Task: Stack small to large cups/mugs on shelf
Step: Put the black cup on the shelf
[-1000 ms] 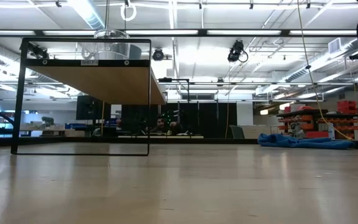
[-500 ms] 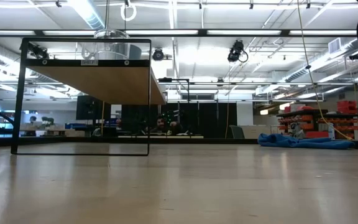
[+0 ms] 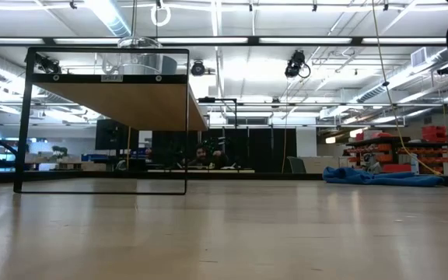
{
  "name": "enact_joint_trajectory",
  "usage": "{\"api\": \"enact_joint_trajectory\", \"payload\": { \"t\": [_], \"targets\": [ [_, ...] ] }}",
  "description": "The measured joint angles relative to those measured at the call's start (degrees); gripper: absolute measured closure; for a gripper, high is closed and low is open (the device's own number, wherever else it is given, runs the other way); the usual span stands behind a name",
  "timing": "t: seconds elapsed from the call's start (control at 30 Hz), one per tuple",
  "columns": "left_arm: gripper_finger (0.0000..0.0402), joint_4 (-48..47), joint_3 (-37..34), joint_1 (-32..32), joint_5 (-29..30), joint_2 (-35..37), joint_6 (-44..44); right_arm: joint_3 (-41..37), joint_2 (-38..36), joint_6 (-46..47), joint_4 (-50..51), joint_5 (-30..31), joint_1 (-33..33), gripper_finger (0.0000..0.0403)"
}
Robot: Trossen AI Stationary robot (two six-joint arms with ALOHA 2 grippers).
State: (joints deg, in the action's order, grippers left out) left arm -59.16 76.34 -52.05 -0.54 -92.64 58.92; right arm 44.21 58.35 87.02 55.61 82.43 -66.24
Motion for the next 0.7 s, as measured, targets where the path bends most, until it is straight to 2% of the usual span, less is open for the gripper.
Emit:
{"api": "enact_joint_trajectory", "payload": {
  "t": [0.13,0.47,0.7],
  "targets": [
    [0.0304,0.0,0.0,0.0,-2.6,0.0,0.8,0.0,0.0,0.0,0.0,0.0,0.0,0.0328],
    [0.0307,5.2,0.0,-1.2,-3.1,0.0,3.2,0.0,0.0,0.0,0.0,0.0,0.0,0.0328],
    [0.031,5.3,0.0,-2.2,-3.3,0.0,7.1,0.0,0.0,0.0,0.0,0.0,0.0,0.0328]
  ]
}}
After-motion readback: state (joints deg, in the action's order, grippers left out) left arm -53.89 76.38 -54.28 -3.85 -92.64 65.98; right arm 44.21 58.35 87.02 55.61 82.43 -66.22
